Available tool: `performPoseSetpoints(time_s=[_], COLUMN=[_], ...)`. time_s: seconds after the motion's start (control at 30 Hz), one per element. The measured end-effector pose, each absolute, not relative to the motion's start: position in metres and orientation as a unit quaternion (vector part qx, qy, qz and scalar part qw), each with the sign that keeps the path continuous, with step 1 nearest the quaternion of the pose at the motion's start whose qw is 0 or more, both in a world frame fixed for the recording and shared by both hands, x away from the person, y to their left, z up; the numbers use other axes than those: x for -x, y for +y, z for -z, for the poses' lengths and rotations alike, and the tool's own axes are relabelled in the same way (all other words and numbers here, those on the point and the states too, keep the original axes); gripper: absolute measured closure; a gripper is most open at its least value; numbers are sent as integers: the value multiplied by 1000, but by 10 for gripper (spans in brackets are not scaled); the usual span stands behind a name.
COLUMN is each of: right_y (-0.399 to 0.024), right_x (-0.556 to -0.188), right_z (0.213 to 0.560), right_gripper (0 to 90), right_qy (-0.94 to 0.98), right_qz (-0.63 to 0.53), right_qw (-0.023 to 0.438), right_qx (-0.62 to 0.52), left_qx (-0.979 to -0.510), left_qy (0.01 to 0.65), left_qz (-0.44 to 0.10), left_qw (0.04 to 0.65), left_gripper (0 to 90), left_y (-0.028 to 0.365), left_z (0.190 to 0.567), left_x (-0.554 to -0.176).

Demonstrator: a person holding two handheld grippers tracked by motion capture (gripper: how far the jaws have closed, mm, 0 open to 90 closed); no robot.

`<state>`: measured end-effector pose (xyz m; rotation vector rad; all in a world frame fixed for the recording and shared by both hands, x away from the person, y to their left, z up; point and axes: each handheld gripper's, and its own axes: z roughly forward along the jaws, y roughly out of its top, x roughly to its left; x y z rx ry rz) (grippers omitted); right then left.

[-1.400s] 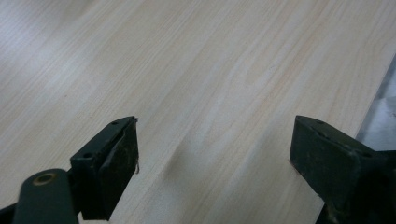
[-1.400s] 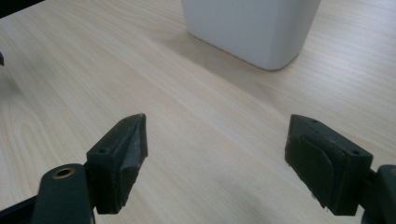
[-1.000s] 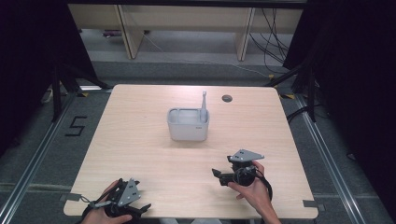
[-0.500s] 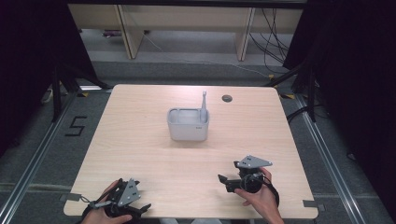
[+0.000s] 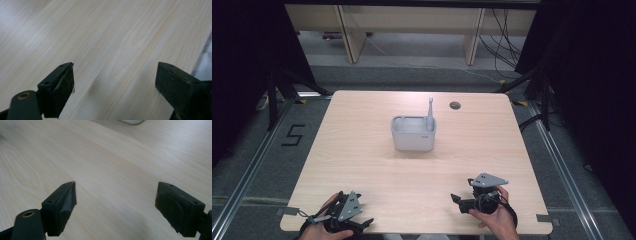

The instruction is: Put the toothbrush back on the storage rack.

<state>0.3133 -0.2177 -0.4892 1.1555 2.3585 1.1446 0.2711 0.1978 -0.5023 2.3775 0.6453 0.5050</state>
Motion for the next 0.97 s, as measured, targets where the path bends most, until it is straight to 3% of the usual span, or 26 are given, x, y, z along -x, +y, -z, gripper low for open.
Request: performPoseSetpoints(time_s=[0.97], right_y=[-228], right_x=[-300], right_z=[491], right_gripper=[172], right_qy=[824], right_qz=[-385], right_qw=[143], right_qx=[-391], left_qx=[-899], left_qy=[245], left_qz=[-189], left_qw=[309], left_gripper=[152], left_y=[198], left_z=[503], left_x=[-271])
